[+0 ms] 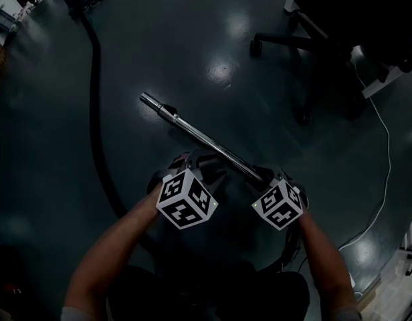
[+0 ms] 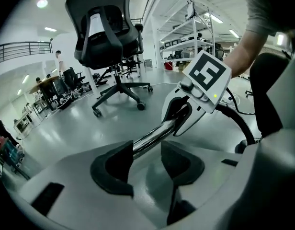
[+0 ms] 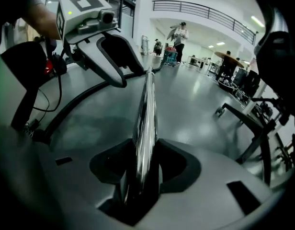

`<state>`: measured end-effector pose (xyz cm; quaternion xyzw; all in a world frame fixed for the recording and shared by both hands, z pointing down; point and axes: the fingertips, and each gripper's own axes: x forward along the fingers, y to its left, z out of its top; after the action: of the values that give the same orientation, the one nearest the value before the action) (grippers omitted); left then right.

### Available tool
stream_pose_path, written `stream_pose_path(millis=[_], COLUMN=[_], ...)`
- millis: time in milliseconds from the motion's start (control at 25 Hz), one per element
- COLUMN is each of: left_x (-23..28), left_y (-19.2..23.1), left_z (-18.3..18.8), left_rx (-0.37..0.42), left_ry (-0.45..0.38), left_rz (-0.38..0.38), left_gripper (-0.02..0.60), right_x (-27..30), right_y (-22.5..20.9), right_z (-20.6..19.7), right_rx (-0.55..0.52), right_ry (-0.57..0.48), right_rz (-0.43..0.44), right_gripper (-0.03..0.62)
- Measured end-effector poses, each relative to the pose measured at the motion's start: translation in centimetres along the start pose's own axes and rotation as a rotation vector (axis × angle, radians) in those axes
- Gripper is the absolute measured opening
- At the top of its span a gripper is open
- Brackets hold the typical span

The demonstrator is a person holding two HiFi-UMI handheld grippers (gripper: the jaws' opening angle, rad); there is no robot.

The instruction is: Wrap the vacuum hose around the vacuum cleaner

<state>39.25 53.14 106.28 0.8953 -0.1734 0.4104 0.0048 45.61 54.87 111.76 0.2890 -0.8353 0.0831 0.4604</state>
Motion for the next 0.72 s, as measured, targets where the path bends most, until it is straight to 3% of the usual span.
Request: stream_pose_path(millis=[280,520,720], left_x=[-3.1,-3.1,-2.6], left_y=[2.2,1.2,-0.2], left_z=[-0.7,-3.9,-5.5], left_rx=[0.165,0.237,0.265], left_ry=[0.061,0.193,0.217], left_rz=[0.02,-0.097,-0.125], left_gripper=[0.252,0.255,0.255], right_x=[-0.1,0.4,-0.2], right_y=[1.1,2.8,5.4], right_z=[5.2,8.7,10.6], right_rx=[-0.197,-0.403,-0.514], right_ry=[-0.022,-0.024,-0.051], right_rz=[0.108,0.181,0.249], right_gripper=[0.173,0.172,0.173])
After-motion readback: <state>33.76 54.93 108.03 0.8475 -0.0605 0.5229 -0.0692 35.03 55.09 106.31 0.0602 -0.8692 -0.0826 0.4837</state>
